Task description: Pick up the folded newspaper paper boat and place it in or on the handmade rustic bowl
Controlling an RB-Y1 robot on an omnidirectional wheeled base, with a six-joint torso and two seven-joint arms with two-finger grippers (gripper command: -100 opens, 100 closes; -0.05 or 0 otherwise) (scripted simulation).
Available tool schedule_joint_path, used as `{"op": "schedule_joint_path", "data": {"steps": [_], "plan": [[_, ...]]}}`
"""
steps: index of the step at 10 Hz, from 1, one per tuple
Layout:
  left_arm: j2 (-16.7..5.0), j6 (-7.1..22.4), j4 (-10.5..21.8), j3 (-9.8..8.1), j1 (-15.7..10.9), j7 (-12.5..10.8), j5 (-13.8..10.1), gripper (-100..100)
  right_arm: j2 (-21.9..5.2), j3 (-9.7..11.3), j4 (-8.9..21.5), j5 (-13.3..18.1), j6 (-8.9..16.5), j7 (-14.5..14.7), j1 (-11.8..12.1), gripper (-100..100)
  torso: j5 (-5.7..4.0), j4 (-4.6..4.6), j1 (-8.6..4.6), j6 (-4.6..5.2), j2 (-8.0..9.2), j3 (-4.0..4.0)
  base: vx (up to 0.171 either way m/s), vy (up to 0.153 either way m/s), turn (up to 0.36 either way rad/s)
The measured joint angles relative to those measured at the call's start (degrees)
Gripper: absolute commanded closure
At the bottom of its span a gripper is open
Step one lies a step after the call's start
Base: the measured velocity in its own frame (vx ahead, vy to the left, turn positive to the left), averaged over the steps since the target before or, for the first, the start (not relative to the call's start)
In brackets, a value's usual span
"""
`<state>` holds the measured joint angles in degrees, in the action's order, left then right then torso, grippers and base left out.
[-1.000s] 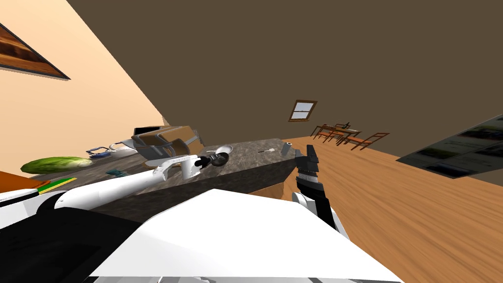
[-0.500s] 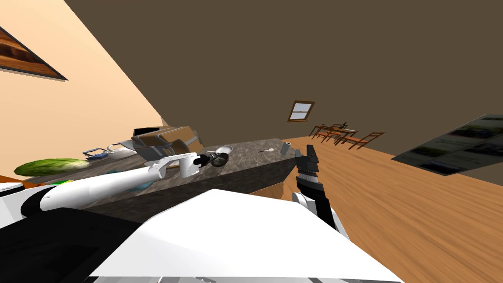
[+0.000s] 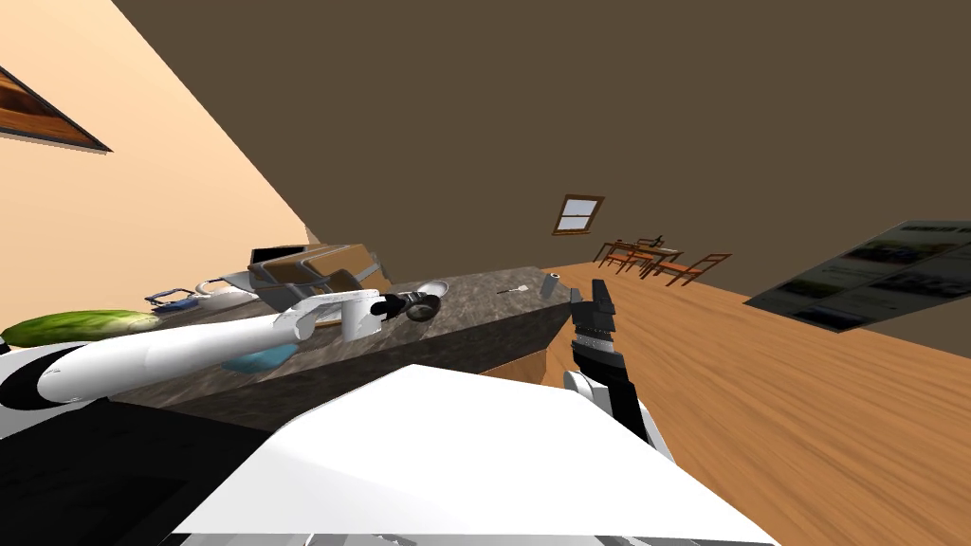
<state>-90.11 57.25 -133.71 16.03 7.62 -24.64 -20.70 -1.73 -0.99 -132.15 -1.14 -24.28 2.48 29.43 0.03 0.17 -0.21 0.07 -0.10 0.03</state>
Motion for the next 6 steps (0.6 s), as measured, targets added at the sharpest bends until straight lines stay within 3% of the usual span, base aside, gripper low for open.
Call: {"op": "schedule_joint_path", "data": {"steps": [1, 6], "plan": [[-0.1, 0.2, -0.1, -0.01, 0.0, -0.1, -0.1, 0, 0.0, 0.0, 0.0, 0.0, 0.0, 0.0, 0.0, 0, 0.01, 0.0, -0.01, -0.02, -0.01, 0.0, 0.0, 0.0, 0.0], [-0.1, 0.2, -0.1, -0.01, 0.0, -0.1, -0.1, 0, 0.0, 0.0, 0.0, 0.0, 0.0, 0.0, 0.0, 0, 0.0, -0.01, -0.04, -0.02, -0.05, -0.03, 0.0, 0.0, 0.0]]}}
